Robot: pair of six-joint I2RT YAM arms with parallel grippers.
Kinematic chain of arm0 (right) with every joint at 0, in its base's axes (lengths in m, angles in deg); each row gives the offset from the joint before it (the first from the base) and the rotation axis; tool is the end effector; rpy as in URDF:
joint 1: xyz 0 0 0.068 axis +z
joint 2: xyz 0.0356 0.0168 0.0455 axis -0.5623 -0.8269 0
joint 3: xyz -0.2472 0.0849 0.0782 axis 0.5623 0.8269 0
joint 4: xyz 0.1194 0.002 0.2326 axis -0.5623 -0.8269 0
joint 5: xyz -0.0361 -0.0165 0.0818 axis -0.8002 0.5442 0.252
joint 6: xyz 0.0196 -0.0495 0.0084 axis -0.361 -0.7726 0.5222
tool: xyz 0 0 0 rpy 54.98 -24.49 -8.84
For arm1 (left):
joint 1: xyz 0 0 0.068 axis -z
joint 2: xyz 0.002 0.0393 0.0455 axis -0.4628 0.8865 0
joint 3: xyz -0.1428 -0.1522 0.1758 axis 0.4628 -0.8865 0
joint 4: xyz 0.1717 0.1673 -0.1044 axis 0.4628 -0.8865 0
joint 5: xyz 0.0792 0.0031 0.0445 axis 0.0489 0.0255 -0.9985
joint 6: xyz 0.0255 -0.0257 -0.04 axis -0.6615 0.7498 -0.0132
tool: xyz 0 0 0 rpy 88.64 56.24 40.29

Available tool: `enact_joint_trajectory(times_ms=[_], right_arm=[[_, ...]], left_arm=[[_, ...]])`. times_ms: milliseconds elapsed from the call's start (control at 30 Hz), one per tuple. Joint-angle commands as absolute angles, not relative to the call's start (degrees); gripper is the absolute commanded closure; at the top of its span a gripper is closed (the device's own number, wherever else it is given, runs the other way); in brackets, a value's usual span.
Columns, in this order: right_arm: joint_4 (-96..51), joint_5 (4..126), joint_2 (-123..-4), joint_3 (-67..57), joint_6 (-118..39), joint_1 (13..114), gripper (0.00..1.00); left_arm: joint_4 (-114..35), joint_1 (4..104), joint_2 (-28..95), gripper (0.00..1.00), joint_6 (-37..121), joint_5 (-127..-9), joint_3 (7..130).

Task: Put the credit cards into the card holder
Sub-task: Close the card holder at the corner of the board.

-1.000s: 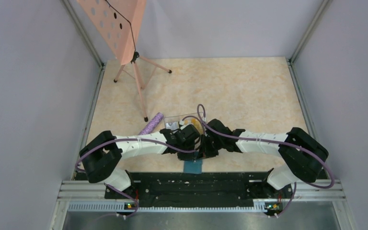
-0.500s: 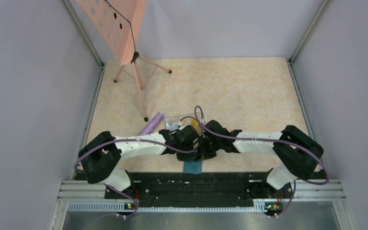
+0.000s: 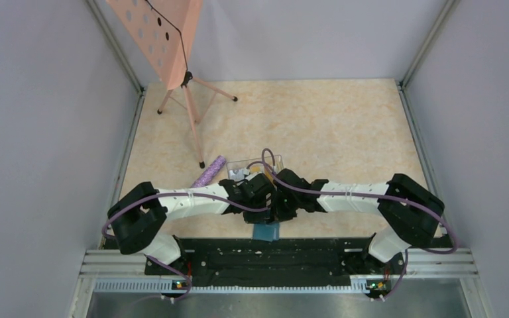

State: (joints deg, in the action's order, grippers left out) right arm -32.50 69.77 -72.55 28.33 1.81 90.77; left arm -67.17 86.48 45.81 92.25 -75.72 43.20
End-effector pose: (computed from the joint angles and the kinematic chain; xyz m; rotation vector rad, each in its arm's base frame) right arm 0.1516 0.2434 0.1456 -0.2993 2.8349 0.8367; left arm 0.1427 -0.2372 0.1619 -0.0650 2.8982 -0.5258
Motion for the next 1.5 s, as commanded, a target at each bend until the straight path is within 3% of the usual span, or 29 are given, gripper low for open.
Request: enact_joint_trajectory(times_ms=[0, 233, 500, 1467], right_arm=[[-37.1, 66.8, -77.4, 32.7, 1.5, 96.3, 1.0], [-40.3, 64.7, -67.1, 26.9, 1.2, 94.7, 1.0], [-38.6, 65.4, -59.5, 29.3, 2.2, 91.1, 1.0], [-28.4, 72.6, -67.1, 31.7, 3.2, 91.1, 1.0]], left_arm=[[-66.9, 88.0, 51.2, 1.0, 91.1, -76.4, 41.3], [-69.6, 88.0, 47.7, 1.0, 88.9, -77.4, 47.1], [-71.5, 88.0, 43.4, 1.0, 89.0, -78.2, 49.2], [-76.7, 88.0, 47.6, 1.0, 89.5, -80.7, 47.0]])
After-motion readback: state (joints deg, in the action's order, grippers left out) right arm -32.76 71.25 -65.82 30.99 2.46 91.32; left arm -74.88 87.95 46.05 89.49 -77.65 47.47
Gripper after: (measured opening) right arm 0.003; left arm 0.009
